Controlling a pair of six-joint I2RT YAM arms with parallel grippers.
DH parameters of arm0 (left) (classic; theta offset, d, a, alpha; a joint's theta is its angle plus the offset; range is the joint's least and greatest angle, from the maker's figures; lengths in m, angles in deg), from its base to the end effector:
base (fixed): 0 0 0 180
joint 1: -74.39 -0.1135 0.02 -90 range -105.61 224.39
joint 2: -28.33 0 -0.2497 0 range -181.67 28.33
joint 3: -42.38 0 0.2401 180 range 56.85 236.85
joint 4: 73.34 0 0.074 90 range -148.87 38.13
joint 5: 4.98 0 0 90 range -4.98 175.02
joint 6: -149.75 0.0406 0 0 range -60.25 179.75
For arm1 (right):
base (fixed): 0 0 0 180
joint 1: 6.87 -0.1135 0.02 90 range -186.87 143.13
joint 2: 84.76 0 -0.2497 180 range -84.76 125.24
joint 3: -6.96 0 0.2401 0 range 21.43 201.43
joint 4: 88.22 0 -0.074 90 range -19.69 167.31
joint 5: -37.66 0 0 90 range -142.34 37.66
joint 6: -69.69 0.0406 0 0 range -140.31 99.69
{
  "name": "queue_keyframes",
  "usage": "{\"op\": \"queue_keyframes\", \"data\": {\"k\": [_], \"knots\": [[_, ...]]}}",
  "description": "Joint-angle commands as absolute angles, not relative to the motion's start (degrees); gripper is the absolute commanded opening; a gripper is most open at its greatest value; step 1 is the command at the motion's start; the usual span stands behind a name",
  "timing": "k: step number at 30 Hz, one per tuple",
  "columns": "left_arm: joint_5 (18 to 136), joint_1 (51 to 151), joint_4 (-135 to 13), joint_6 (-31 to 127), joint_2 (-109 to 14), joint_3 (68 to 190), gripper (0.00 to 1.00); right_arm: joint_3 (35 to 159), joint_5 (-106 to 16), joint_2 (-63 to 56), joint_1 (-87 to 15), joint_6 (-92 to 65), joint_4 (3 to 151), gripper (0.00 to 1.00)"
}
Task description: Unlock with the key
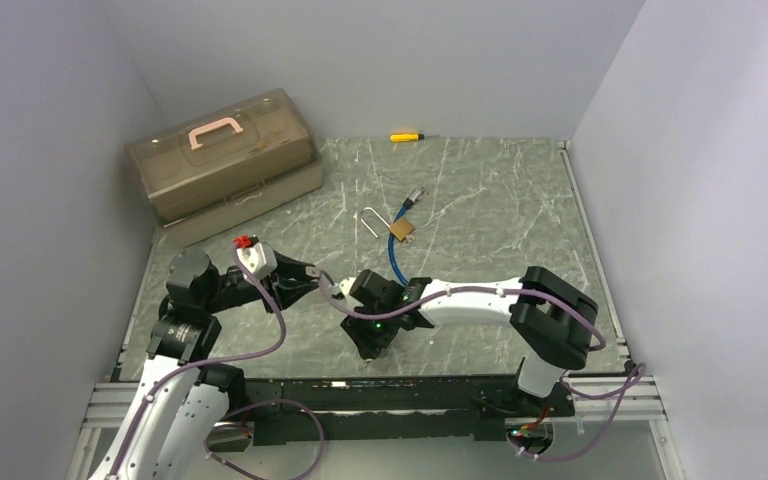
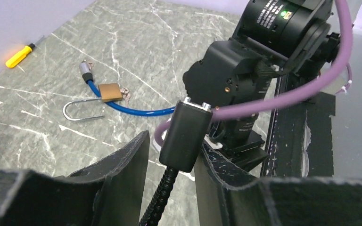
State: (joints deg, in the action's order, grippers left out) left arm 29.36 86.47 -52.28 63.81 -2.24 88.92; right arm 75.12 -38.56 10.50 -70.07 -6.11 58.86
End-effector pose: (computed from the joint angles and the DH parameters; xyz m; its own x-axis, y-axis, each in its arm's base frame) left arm 0.1224 -0.0605 0.2980 -0.0212 0.0454 -0.9987 0.9261 0.3772 -0.0026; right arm 0.1326 0.2840 0.1545 -0.6044 -0.6682 -0.4338 -0.7966 0.5112 0.3226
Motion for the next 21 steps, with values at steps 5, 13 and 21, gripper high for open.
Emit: {"op": "queue_keyframes", "data": {"k": [5, 13, 21], "knots": [[28.2, 86.3, -45.7, 71.3, -7.4, 95.7, 0.00, 79.2, -57.2, 13.2, -76.9, -0.6, 51.2, 0.53], [27.5, 86.3, -43.1, 72.5, -8.1, 97.0, 0.00, 78.3, -67.3, 14.8, -81.3, 3.8, 48.3, 0.44], [28.6, 86.3, -41.2, 73.9, -9.4, 97.7, 0.00, 72.0, -70.5, 11.0, -81.6, 5.9, 54.3, 0.13]]}}
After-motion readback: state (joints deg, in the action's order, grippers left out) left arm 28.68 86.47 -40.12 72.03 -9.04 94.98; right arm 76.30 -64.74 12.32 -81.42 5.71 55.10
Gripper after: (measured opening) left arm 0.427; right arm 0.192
